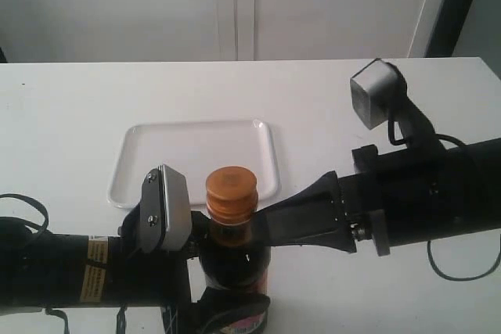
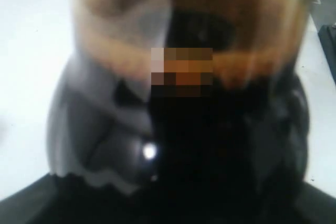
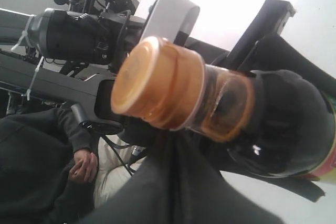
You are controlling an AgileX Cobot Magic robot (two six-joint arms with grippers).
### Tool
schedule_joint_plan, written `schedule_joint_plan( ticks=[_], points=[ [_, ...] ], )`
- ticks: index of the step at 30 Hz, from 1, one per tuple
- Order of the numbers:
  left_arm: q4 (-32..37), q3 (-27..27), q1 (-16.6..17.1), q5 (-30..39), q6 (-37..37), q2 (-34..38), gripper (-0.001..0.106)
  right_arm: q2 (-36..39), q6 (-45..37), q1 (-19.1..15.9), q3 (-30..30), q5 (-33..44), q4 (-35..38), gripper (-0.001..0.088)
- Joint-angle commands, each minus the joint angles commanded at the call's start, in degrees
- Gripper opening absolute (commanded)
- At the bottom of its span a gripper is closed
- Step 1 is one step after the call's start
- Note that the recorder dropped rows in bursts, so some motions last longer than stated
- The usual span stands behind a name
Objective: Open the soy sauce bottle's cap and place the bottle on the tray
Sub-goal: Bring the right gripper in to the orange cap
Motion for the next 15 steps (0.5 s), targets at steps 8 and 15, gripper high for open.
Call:
schedule_joint_plan(
  ticks=[8, 15],
  points=[
    [0.13, 0.00, 0.00, 0.00, 0.11, 0.00, 0.000, 0.00, 0.00, 0.92, 0.00, 1.18, 1.81, 0.0000],
    [0.13, 0.00, 0.00, 0.00, 0.11, 0.00, 0.000, 0.00, 0.43, 0.92, 0.20, 3.75, -0.42, 0.0000]
  ],
)
